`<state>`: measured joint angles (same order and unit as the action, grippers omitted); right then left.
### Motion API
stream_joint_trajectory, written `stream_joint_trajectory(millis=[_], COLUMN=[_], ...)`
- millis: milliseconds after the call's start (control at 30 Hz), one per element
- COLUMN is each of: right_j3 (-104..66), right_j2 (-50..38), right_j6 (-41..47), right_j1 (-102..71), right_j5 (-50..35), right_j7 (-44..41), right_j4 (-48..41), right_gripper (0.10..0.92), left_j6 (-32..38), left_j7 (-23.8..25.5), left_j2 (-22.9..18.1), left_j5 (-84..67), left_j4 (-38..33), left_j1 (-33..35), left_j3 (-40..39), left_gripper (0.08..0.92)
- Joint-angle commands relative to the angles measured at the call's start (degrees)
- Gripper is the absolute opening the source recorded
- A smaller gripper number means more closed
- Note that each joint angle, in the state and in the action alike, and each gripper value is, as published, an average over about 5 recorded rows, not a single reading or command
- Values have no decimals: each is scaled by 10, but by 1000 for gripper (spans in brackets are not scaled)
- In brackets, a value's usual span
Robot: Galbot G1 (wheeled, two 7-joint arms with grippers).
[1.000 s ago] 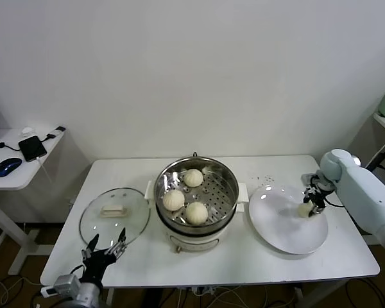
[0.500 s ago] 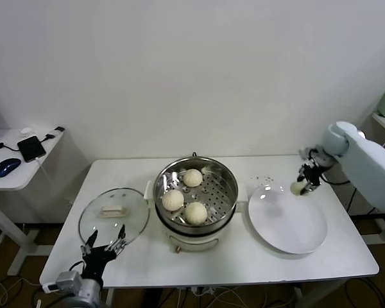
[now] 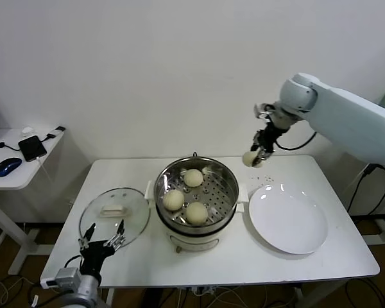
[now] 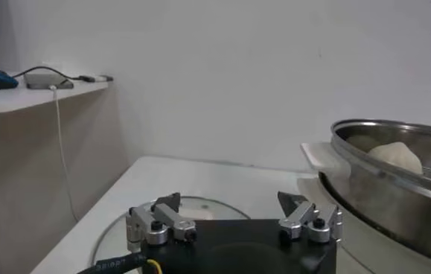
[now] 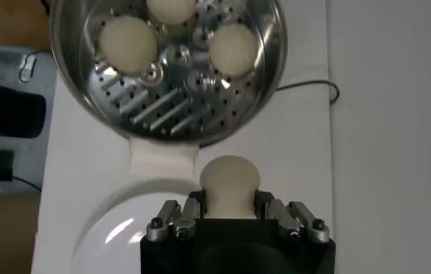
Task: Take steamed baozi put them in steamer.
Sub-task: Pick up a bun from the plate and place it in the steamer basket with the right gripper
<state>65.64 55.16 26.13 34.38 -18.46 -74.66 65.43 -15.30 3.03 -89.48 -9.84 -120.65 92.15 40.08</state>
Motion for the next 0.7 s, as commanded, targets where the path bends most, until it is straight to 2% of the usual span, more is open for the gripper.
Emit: stream_joint_trajectory(millis=[33, 233, 700], right_j3=[102, 101, 109], right_j2=[128, 154, 148], right_j6=[84, 88, 87], right_j1=[59, 12, -46], right_j5=[-101, -61, 9], right_j7=[22, 32, 64], right_j4=[11, 5, -3], right_gripper=[467, 467, 468], left_j6=[1, 0, 0], left_j7=[0, 0, 0], left_j2=[3, 4, 3], left_j5=[7, 5, 3], left_j4=[-3, 0, 8], left_j1=[-1, -5, -10], left_j3=[1, 1, -1], left_gripper=[823, 823, 823])
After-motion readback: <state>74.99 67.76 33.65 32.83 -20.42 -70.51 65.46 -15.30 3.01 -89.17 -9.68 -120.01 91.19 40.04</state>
